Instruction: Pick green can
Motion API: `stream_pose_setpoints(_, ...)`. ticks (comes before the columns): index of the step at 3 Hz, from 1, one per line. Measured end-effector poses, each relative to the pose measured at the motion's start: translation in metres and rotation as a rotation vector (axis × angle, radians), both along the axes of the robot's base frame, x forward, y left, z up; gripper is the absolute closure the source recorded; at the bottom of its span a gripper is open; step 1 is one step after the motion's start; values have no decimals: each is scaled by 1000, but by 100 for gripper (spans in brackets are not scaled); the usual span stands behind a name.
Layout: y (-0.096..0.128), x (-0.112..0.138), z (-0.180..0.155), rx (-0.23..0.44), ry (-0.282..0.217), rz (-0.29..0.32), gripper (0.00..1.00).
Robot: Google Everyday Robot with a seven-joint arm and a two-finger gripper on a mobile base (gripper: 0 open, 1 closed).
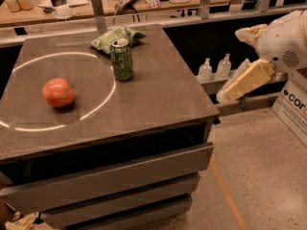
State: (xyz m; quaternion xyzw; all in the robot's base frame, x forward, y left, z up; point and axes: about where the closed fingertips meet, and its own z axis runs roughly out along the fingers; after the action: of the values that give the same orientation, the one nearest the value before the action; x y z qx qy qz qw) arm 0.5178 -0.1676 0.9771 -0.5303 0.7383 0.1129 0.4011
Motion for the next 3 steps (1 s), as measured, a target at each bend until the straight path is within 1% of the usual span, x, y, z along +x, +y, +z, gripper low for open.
stream_pose_setpoints(1, 18, 7, 12, 91, -20, 13, 0)
stream_pose_setpoints(2, 18, 7, 12, 91, -20, 13, 0)
stream_pose_setpoints(3, 31, 16, 5, 145, -33, -3, 0)
